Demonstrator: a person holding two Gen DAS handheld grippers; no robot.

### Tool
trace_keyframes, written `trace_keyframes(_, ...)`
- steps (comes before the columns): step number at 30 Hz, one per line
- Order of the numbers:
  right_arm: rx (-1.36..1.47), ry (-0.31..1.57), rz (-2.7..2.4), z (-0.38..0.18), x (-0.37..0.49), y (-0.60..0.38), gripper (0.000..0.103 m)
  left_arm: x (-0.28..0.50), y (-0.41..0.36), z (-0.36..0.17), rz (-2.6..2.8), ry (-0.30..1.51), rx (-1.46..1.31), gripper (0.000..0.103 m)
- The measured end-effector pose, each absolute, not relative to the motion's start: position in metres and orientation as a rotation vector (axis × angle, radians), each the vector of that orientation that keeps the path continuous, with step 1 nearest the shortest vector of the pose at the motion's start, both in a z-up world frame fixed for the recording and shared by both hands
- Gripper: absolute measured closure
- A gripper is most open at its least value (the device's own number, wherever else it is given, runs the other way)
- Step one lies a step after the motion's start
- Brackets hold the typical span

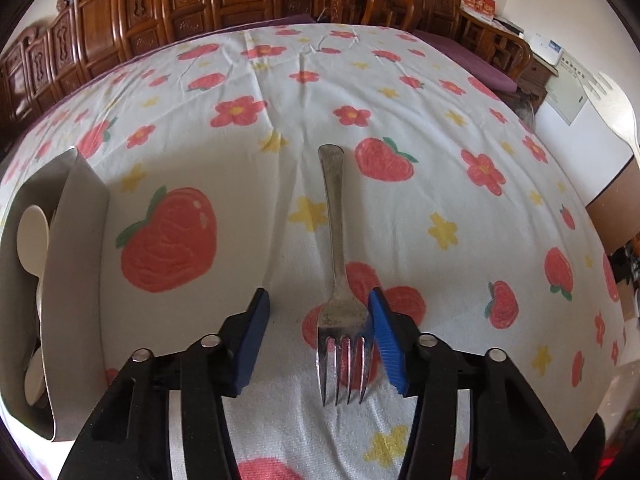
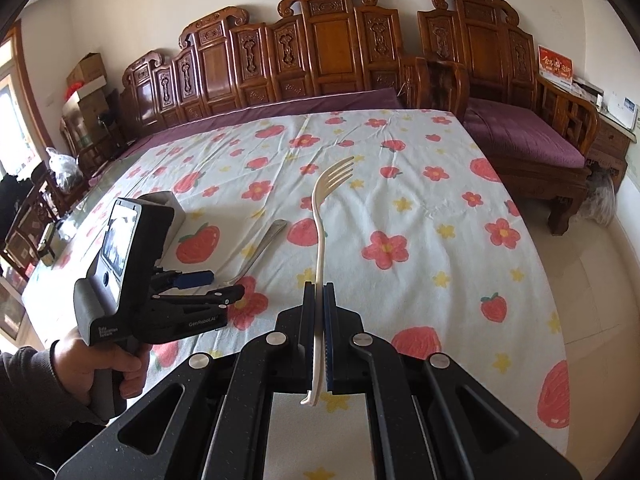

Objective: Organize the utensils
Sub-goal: 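Grasp the metal fork by its handle with the left tool while right holds white fork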

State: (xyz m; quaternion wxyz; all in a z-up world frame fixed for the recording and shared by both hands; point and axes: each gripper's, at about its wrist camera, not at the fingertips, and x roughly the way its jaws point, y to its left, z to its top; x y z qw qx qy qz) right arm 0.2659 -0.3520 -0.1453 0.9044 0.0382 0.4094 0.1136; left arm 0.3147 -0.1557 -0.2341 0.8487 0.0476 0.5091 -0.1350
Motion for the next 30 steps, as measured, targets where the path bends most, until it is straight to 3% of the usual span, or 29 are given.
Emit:
trace_keyframes(1,0.085,0.848,0.236,-0.146,0.266,-0.353,0.098,0.314,-0.157,-0.234,-0.290,1.071,0.101,0.063)
trace_keyframes(3,0.088,0.848,0.236,-0.146,0.266,-0.353,0.098,0.313,-0.160,-0.233,-0.303,1.072,0.104,0.079)
trace_keyframes(30,0.051,0.819,0.273,-0.135,0.258,-0.336,0.098,0.278,-0.153,-0.177,-0.272,0.942,0.232,0.079)
